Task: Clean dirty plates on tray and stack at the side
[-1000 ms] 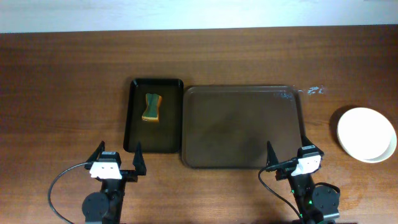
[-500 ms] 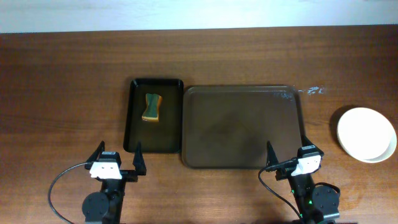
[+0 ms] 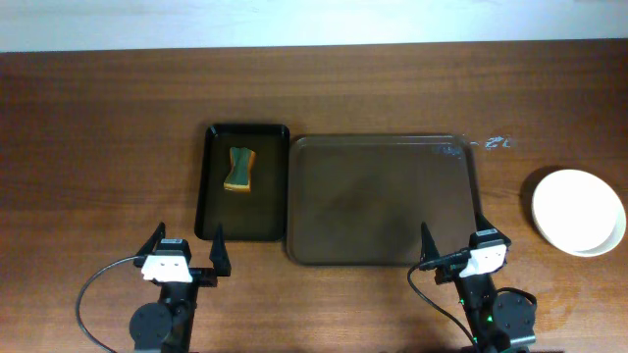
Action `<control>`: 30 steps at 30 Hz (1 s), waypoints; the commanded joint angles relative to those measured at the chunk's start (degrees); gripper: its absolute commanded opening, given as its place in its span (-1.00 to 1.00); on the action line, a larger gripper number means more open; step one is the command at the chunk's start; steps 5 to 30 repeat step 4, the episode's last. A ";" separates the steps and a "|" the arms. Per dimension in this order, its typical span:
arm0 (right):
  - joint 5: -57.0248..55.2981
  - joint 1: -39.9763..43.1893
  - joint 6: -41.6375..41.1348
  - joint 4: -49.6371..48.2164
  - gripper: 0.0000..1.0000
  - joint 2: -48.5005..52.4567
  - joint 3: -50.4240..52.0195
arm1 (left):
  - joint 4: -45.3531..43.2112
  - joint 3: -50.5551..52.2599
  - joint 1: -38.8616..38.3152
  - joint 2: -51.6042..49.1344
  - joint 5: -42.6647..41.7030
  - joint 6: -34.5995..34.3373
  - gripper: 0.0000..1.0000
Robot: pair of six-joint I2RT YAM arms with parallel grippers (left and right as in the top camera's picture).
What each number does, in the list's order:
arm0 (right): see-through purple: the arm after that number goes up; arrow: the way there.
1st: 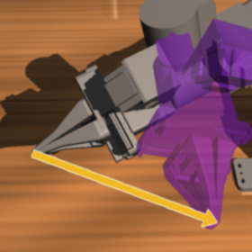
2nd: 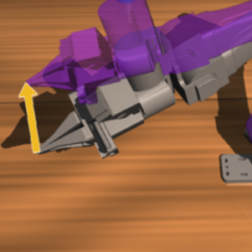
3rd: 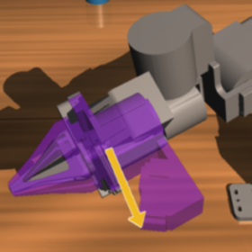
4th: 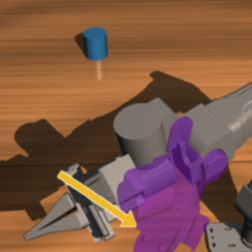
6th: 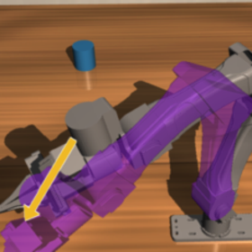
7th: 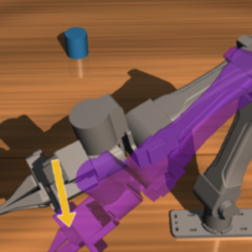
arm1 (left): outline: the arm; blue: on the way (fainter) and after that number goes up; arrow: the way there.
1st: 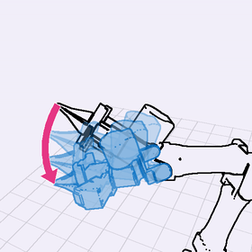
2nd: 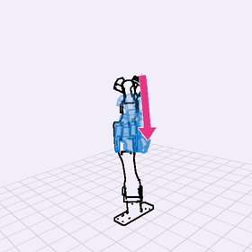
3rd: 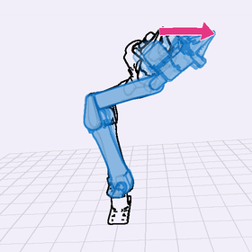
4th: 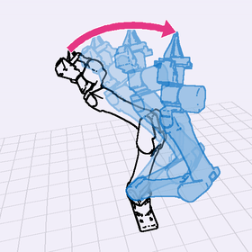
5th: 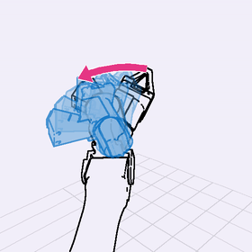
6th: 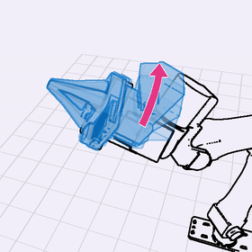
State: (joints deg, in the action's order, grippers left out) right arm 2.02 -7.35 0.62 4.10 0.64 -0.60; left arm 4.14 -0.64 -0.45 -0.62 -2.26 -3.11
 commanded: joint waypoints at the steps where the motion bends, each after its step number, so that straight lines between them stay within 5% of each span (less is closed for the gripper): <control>1: 0.74 0.31 -0.20 0.20 0.97 -0.33 0.28 | 0.48 0.13 0.26 0.28 0.57 -0.72 0.99; 30: 0.74 0.31 -0.20 0.20 0.97 -0.33 0.28 | 0.48 0.13 0.26 0.28 0.57 -0.72 1.00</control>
